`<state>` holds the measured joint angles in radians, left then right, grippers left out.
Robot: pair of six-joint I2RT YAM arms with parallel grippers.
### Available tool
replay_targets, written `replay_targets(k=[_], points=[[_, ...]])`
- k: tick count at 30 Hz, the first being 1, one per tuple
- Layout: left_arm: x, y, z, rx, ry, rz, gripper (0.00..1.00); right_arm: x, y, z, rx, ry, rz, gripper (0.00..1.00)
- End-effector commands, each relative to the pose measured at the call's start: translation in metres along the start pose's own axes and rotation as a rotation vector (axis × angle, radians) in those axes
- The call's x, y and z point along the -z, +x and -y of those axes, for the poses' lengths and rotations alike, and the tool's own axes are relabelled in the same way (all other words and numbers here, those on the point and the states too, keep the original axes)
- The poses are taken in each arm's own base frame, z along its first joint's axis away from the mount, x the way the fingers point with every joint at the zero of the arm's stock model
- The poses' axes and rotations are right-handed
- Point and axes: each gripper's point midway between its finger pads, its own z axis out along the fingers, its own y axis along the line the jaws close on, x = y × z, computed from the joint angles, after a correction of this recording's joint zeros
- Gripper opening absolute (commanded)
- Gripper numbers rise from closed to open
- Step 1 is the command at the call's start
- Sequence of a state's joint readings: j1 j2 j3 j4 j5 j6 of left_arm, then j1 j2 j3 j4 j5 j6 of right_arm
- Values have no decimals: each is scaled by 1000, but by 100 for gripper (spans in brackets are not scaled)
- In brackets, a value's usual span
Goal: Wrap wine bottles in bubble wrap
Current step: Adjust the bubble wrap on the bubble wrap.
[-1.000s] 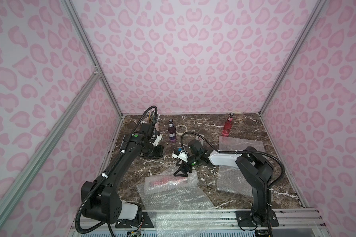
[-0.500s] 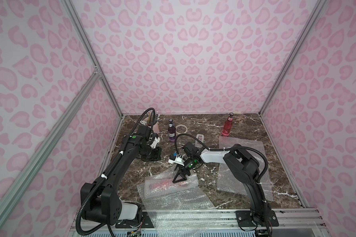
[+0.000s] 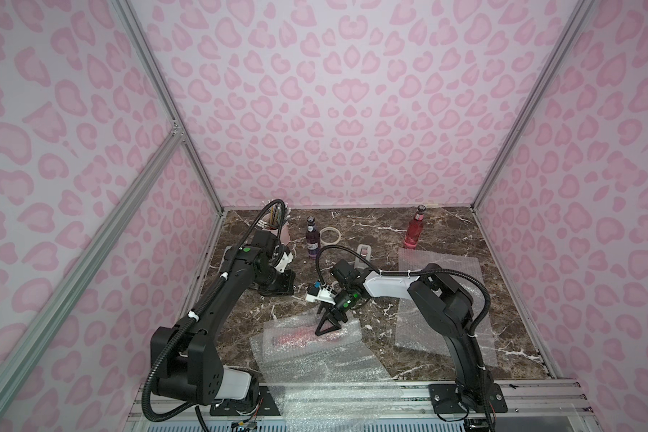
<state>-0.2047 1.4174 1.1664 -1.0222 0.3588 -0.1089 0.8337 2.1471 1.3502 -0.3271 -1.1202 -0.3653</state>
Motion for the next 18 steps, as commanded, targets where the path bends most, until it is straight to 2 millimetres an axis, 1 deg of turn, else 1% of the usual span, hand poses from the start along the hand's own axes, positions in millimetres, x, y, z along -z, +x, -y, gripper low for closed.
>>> replay_targets(k=[1, 7, 11, 13, 18], points=[[-2, 2, 0, -1, 6, -14, 4, -3, 10, 11, 56, 108, -58, 65], [-6, 4, 0, 2, 11, -32, 4, -1, 1, 9, 171, 249, -71, 58], [-9, 6, -1, 7, 15, -47, 4, 1, -2, 8, 236, 341, -78, 49], [-10, 6, -1, 8, 14, -53, 4, 2, -3, 5, 265, 365, -70, 48], [-13, 7, -1, 12, 20, -66, 4, -1, 4, 0, 318, 402, -97, 43]])
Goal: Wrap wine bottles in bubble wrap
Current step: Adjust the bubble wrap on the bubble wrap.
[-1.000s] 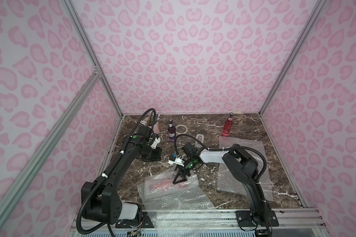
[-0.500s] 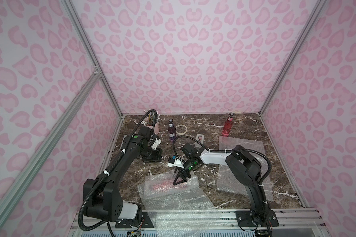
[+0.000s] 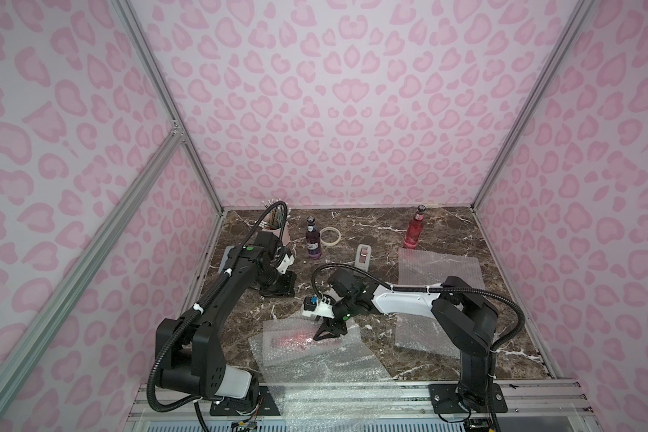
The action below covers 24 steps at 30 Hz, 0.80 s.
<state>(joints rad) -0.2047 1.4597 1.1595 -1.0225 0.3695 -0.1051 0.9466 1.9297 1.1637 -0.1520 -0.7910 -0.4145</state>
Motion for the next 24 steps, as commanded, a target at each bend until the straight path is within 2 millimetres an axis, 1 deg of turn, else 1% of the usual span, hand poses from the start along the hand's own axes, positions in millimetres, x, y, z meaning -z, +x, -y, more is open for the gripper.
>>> replay_targets(k=[1, 5, 8, 12, 17, 24], points=[[-2, 4, 2, 0, 17, -22, 4, -3, 13, 17, 70, 145, -64, 41], [-4, 7, 3, 4, 25, -42, 4, -1, 14, 13, 122, 200, -55, 37], [-5, 8, 7, 11, 52, -54, 4, -2, 16, 9, 163, 238, -62, 34], [-8, 14, 8, 32, 66, -89, 4, -1, 19, 6, 214, 306, -71, 31], [-12, 29, 12, 69, 96, -143, 4, 0, 25, 2, 276, 383, -87, 30], [-11, 54, 20, 139, 138, -198, 3, -3, 40, -6, 337, 438, -133, 28]])
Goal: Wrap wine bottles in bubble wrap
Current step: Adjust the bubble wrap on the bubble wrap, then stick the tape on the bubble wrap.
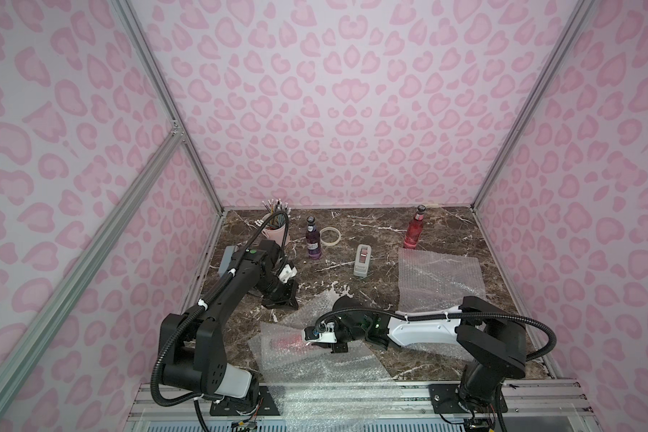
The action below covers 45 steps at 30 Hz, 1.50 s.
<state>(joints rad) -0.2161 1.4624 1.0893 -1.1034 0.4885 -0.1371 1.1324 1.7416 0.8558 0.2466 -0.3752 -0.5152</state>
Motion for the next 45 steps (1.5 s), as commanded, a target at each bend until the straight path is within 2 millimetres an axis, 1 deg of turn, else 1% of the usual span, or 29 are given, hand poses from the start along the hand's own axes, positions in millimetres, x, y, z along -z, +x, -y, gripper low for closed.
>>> replay_targets(k=[1, 2, 6, 10, 14, 21, 25, 33, 36, 40, 45], points=[[-2, 19, 4, 71, 36, -47, 3, 0, 46, 2, 21, 82, -185, 28], [-3, 23, 3, 87, 37, -50, 2, 0, 48, 1, 26, 89, -193, 28], [-12, 39, 5, 146, 59, -65, 2, 3, 48, -5, 43, 102, -179, 28], [-15, 48, 2, 185, 42, -68, 2, 2, 50, -9, 48, 100, -181, 28], [-19, 44, 10, 213, 96, -34, 2, 1, 49, -11, 48, 92, -176, 28], [-31, 46, 5, 250, 77, -29, 2, 1, 49, -15, 44, 85, -171, 27], [-35, 55, 0, 272, 45, -48, 2, 0, 52, -15, 41, 90, -186, 27], [-41, 71, -4, 311, 31, -63, 2, -1, 56, -15, 38, 99, -192, 27], [-41, 72, -4, 324, 35, -51, 2, -1, 57, -17, 36, 95, -191, 27], [-51, 77, -6, 349, 52, -71, 2, 1, 58, -17, 31, 95, -189, 27], [-51, 79, -8, 353, 40, -73, 2, 1, 58, -18, 30, 92, -190, 27]])
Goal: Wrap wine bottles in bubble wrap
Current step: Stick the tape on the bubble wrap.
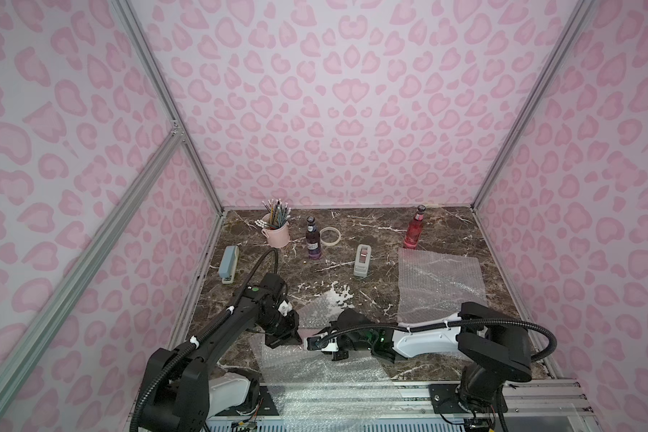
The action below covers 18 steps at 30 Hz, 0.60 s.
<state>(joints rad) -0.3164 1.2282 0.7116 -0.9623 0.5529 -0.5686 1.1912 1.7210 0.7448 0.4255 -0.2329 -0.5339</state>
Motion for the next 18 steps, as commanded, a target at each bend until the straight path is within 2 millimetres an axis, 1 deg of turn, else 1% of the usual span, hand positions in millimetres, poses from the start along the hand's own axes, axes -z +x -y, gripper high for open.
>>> replay_targets(k=[1, 5, 8, 12, 15, 18], points=[[-2, 0, -1, 7, -6, -5, 2, 3, 53, -18, -29, -40, -208, 27], [-7, 1, -2, 15, -4, -18, 2, 4, 50, -19, -33, -48, -195, 28], [-8, 5, -6, 23, -16, -14, 2, 5, 49, -21, -39, -57, -188, 33], [-14, 4, -11, 28, -24, -23, 2, 7, 40, -22, -53, -73, -149, 42], [-17, 3, -10, 28, -23, -30, 2, 11, 27, -23, -78, -98, -95, 50], [-15, 3, -11, 27, -28, -20, 2, 22, 5, -17, -123, -128, -2, 57]])
